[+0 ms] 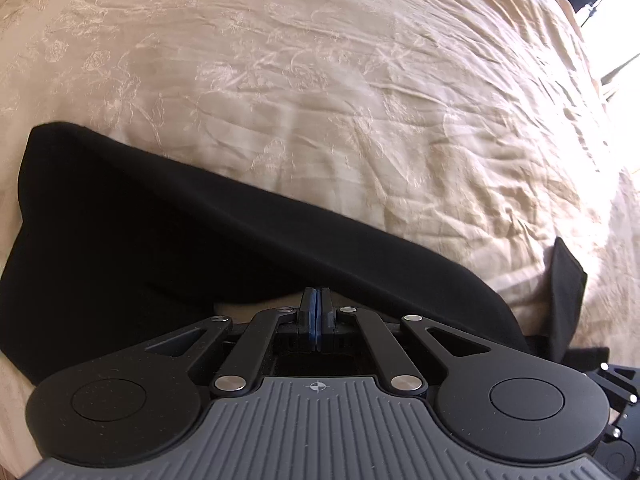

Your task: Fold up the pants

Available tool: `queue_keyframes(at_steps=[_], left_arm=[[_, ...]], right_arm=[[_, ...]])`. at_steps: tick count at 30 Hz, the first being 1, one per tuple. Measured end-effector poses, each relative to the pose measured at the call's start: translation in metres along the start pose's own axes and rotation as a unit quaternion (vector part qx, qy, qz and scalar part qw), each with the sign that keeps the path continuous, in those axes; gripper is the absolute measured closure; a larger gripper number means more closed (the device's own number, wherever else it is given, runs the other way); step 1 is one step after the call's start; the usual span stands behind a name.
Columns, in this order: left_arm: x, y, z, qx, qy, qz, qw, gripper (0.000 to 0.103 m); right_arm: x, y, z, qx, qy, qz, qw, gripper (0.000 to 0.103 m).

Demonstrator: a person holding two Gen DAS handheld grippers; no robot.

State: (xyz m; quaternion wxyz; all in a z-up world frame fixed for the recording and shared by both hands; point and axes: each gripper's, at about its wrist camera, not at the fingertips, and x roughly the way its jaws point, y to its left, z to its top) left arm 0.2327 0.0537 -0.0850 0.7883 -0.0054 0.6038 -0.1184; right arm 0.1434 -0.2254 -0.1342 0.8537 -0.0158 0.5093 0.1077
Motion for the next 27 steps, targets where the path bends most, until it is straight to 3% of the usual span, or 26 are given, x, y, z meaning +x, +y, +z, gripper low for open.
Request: queue_keyframes(at_steps=[5, 7, 11, 16, 18, 23, 27], left_arm=[[0.016, 0.016, -0.028, -0.028, 0.048, -0.023, 0.9981, 0.1], [0.018, 0.022, -0.027, -0.045, 0.046, -0.028, 0.9975, 0.098], [0.022, 0.025, -0.012, -0.05, 0.026, -0.012, 0.9983, 0.078], [0.032, 0.034, 0.006, -0.072, 0.019, -0.006, 0.9972, 0.073], [0.039, 0.036, 0.013, -0.08, 0.021, -0.001, 0.9966, 0.063], [0.053, 0.042, 0.022, -0.092, 0.034, 0.028, 0.9948, 0.062], [0.062, 0.044, 0.025, -0.089, 0.042, 0.042, 0.9943, 0.062]], right_arm=[[-0.005, 0.021, -0.024, 0.004, 0.005, 0.007, 1.0, 0.097], [-0.004, 0.026, -0.029, 0.004, 0.009, 0.006, 1.0, 0.097], [-0.006, 0.033, -0.036, -0.016, 0.012, -0.004, 1.0, 0.097], [-0.01, 0.029, -0.039, -0.022, 0.018, -0.018, 0.999, 0.102], [-0.011, 0.023, -0.044, -0.018, 0.028, -0.036, 0.999, 0.102], [-0.014, -0.01, -0.062, 0.074, 0.043, -0.05, 0.995, 0.101], [-0.02, -0.036, -0.067, 0.185, 0.036, -0.09, 0.978, 0.081]])
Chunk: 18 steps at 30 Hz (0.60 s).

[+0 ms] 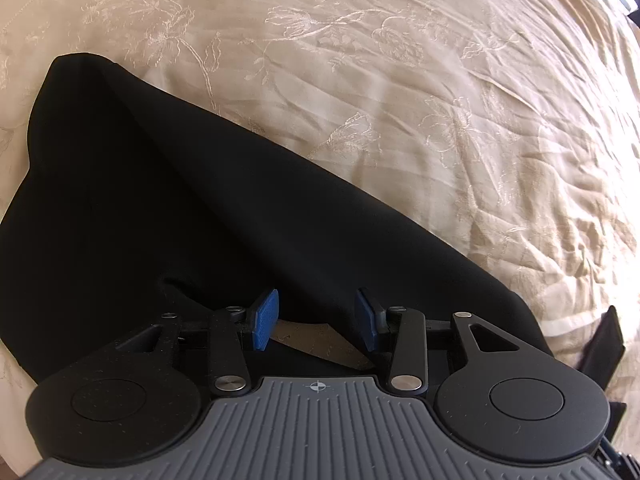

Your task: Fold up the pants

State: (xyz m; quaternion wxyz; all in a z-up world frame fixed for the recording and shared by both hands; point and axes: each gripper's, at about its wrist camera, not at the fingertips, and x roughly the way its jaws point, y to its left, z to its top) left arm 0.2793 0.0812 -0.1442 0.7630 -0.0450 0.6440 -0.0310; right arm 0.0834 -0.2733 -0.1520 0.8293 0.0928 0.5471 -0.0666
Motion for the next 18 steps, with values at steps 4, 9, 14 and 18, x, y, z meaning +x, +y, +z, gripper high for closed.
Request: queue_keyframes(at_steps=[4, 9, 14, 18], left_arm=[[0.011, 0.003, 0.004, -0.006, 0.015, 0.004, 0.9999, 0.062], [0.023, 0.002, 0.007, -0.006, 0.025, 0.004, 0.9997, 0.061], [0.033, 0.005, 0.011, -0.015, 0.033, -0.013, 0.9993, 0.058], [0.04, 0.007, 0.015, -0.022, 0.037, -0.024, 0.9988, 0.071]], right_arm=[[0.008, -0.01, 0.015, 0.097, -0.016, -0.026, 0.995, 0.075], [0.033, -0.001, 0.044, 0.136, -0.024, -0.056, 0.989, 0.07], [0.068, 0.012, 0.075, 0.156, -0.012, -0.109, 0.982, 0.068], [0.096, 0.02, 0.083, 0.155, 0.024, -0.149, 0.976, 0.066]])
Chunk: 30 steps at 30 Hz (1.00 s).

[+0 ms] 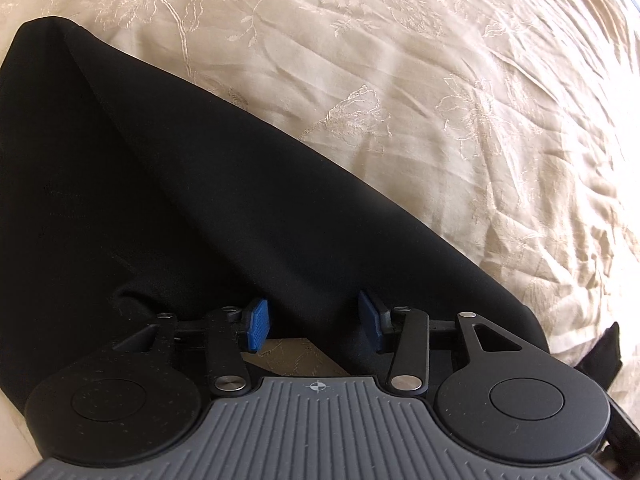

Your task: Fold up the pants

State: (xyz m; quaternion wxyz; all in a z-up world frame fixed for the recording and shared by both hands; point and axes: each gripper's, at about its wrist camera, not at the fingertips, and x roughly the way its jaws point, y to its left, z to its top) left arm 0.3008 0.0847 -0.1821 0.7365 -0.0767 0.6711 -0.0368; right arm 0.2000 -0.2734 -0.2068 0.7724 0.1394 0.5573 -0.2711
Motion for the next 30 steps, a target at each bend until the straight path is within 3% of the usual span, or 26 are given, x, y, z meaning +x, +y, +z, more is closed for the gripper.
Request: queue_keyframes(at_steps=[2, 4, 5, 12, 16, 20, 25, 30], left_arm=[[-0.001, 0.001, 0.0, -0.003, -0.006, -0.008, 0.9999, 0.089], [-0.005, 0.0, 0.0, -0.001, -0.016, -0.006, 0.9999, 0.096], [-0.009, -0.002, 0.0, 0.004, -0.022, -0.005, 0.9997, 0.098], [-0.063, -0.021, -0.015, 0.044, -0.1, -0.004, 0.994, 0.099], [-0.094, -0.029, -0.034, 0.062, -0.134, -0.011, 0.989, 0.099], [-0.1, -0.031, -0.065, 0.075, -0.128, -0.015, 0.9889, 0.099], [-0.084, -0.027, -0.101, 0.094, -0.099, 0.011, 0.9906, 0.1], [-0.081, -0.024, -0.121, 0.111, -0.094, 0.023, 0.9891, 0.1]], right_arm=[[0.01, 0.008, -0.003, -0.02, 0.005, -0.033, 0.999, 0.067], [0.011, 0.01, -0.006, -0.033, -0.001, -0.037, 0.999, 0.075], [0.009, 0.007, -0.007, -0.033, -0.004, -0.023, 0.999, 0.102], [-0.043, -0.045, -0.006, 0.031, -0.067, 0.031, 0.997, 0.101], [-0.074, -0.092, -0.012, 0.078, -0.101, 0.029, 0.991, 0.101], [-0.076, -0.132, -0.035, 0.131, -0.087, 0.027, 0.987, 0.101], [-0.049, -0.14, -0.077, 0.157, -0.037, 0.018, 0.987, 0.101], [-0.034, -0.155, -0.107, 0.217, -0.014, 0.03, 0.976, 0.1]])
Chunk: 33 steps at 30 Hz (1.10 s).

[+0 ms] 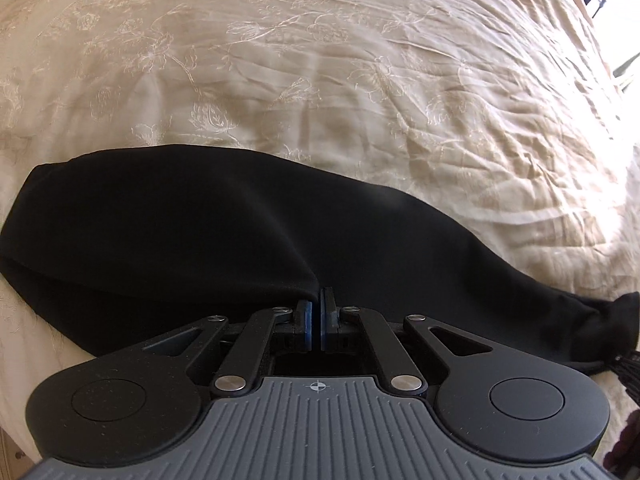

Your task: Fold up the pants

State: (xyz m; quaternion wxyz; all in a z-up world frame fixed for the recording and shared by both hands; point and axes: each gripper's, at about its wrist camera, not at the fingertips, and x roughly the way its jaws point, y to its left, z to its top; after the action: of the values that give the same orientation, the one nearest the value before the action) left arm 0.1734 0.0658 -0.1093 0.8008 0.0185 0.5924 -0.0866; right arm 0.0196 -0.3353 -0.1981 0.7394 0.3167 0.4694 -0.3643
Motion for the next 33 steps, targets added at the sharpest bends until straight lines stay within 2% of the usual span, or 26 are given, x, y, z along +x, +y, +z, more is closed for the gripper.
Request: queue_keyframes(at_steps=[2, 6, 11, 15, 18, 21, 25, 29, 33], left_arm=[[0.004, -0.001, -0.005, 0.006, 0.001, 0.007, 1.0, 0.1], [0.011, -0.006, -0.009, 0.015, 0.003, 0.018, 0.9997, 0.1], [0.016, -0.01, -0.011, 0.021, 0.005, 0.029, 0.9993, 0.1], [0.018, -0.01, -0.012, 0.016, 0.009, 0.033, 0.9993, 0.1], [0.02, -0.011, -0.013, 0.013, 0.013, 0.037, 0.9992, 0.1], [0.023, -0.012, -0.014, 0.008, 0.016, 0.042, 0.999, 0.1], [0.025, -0.011, -0.014, -0.006, 0.019, 0.046, 0.9987, 0.1], [0.025, -0.011, -0.015, -0.018, 0.017, 0.05, 0.9984, 0.1], [0.027, -0.011, -0.017, -0.028, 0.018, 0.055, 0.9979, 0.1]], right_arm=[[-0.002, -0.008, -0.002, 0.013, -0.003, 0.012, 1.0, 0.098], [-0.004, -0.02, 0.0, 0.038, -0.013, 0.034, 0.999, 0.086], [-0.003, -0.029, 0.004, 0.065, -0.018, 0.057, 0.996, 0.083], [-0.012, -0.028, 0.007, 0.038, -0.018, 0.048, 0.998, 0.083], [-0.021, -0.026, 0.014, 0.009, -0.038, 0.032, 0.999, 0.082], [-0.028, -0.025, 0.026, -0.041, -0.067, 0.026, 0.997, 0.073], [-0.018, -0.022, 0.053, -0.102, -0.077, 0.026, 0.991, 0.07], [-0.013, -0.023, 0.077, -0.129, -0.085, 0.019, 0.988, 0.069], [-0.018, -0.03, 0.094, -0.121, -0.105, 0.019, 0.987, 0.068]])
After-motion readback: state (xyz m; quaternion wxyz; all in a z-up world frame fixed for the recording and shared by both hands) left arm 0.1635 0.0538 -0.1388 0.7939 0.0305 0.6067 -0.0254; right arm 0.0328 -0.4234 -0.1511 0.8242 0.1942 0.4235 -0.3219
